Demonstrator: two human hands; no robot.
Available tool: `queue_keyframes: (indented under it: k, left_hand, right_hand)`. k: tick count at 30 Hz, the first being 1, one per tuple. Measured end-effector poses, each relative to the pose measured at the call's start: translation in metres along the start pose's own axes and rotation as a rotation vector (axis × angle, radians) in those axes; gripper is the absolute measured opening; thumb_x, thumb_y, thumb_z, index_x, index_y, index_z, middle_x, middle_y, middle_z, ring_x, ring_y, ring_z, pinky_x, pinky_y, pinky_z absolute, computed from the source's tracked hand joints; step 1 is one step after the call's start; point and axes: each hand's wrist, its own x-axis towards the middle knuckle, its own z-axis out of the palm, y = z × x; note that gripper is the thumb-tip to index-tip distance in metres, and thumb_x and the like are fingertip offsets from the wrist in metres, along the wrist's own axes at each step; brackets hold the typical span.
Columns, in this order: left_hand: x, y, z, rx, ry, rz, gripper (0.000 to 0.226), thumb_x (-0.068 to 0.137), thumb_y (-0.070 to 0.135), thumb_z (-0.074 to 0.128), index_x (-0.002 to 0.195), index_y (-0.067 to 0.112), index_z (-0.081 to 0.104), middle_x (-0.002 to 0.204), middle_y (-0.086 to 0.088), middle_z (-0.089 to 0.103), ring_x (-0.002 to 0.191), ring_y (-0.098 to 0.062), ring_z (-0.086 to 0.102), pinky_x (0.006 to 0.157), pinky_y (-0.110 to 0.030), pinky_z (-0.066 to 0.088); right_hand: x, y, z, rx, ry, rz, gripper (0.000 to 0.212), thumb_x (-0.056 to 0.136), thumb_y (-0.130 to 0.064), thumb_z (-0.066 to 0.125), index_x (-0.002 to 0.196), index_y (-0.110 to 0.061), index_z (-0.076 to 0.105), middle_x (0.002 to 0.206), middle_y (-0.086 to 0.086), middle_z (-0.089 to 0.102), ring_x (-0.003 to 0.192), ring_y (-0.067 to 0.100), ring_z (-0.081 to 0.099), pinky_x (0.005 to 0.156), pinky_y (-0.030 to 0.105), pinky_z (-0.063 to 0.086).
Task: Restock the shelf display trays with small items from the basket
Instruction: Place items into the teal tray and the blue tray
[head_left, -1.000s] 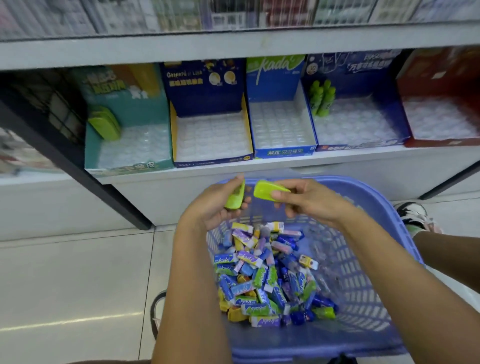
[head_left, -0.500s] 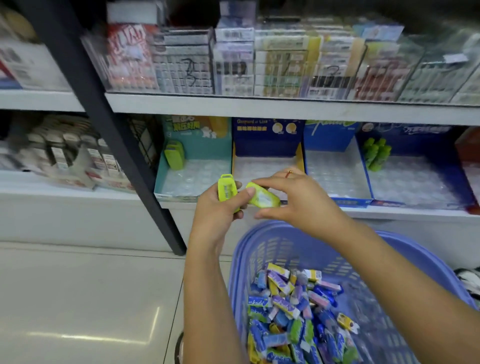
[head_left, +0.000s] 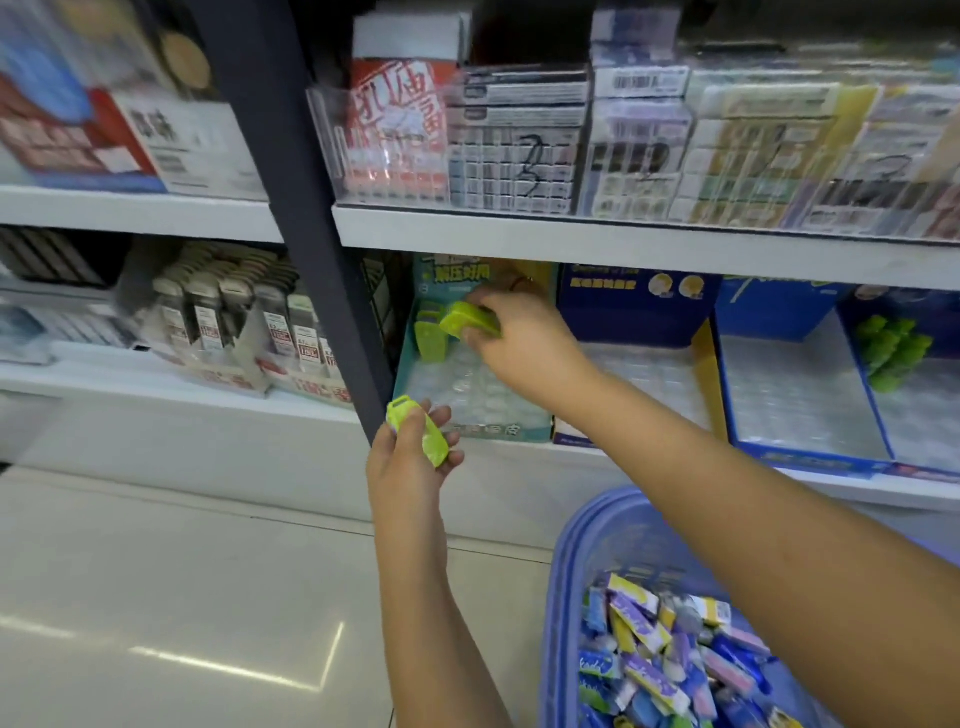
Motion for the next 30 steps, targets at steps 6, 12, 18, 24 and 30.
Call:
queue_keyframes:
  k: [6, 12, 18, 24, 30]
  left_hand:
    - [0.008, -0.008, -0.013, 0.012, -0.067, 0.019, 0.017, 0.095, 0.017, 0.051, 0.103, 0.015, 0.066, 0.081, 0.001, 0.073, 0.069, -0.008, 0.064, 0.059, -0.018, 0.053]
    - [0.011, -0.01, -0.016, -0.023, -0.091, 0.001, 0.017, 0.096, 0.017, 0.051, 0.104, 0.013, 0.066, 0.081, 0.0, 0.073, 0.071, -0.008, 0.066, 0.062, -0.019, 0.054]
    - [0.011, -0.011, -0.017, -0.042, -0.094, -0.006, 0.022, 0.098, 0.025, 0.049, 0.103, 0.013, 0.067, 0.084, -0.001, 0.073, 0.072, -0.008, 0.067, 0.064, -0.021, 0.056]
    - [0.012, -0.007, -0.015, -0.158, -0.065, -0.088, 0.035, 0.101, 0.032, 0.039, 0.098, 0.01, 0.067, 0.082, -0.005, 0.074, 0.074, -0.014, 0.07, 0.06, -0.024, 0.056]
    - [0.009, 0.002, -0.014, -0.27, -0.093, -0.111, 0.03, 0.1, 0.023, 0.039, 0.102, 0.005, 0.063, 0.081, -0.006, 0.069, 0.077, -0.019, 0.069, 0.071, -0.029, 0.058]
  right_hand:
    - [0.015, -0.002, 0.039, 0.107, 0.017, -0.026, 0.037, 0.089, -0.012, 0.058, 0.124, -0.018, 0.051, 0.096, 0.007, 0.063, 0.084, 0.024, 0.059, 0.07, 0.026, 0.044]
    - [0.01, 0.009, 0.06, 0.097, 0.006, -0.073, 0.03, 0.09, -0.007, 0.054, 0.12, -0.013, 0.056, 0.113, 0.008, 0.057, 0.098, 0.021, 0.058, 0.076, 0.017, 0.037]
    - [0.019, 0.01, 0.052, 0.024, -0.049, -0.116, 0.026, 0.088, -0.005, 0.057, 0.114, -0.009, 0.059, 0.118, 0.01, 0.049, 0.09, 0.012, 0.058, 0.084, 0.013, 0.046]
    - [0.023, 0.007, 0.049, -0.195, -0.092, -0.191, 0.032, 0.093, -0.018, 0.051, 0.124, -0.012, 0.056, 0.124, 0.012, 0.049, 0.103, 0.027, 0.052, 0.082, 0.029, 0.044]
    - [0.03, 0.003, 0.041, -0.035, -0.076, -0.036, 0.025, 0.09, -0.032, 0.056, 0.112, -0.019, 0.054, 0.117, 0.0, 0.046, 0.098, 0.017, 0.055, 0.077, 0.029, 0.043]
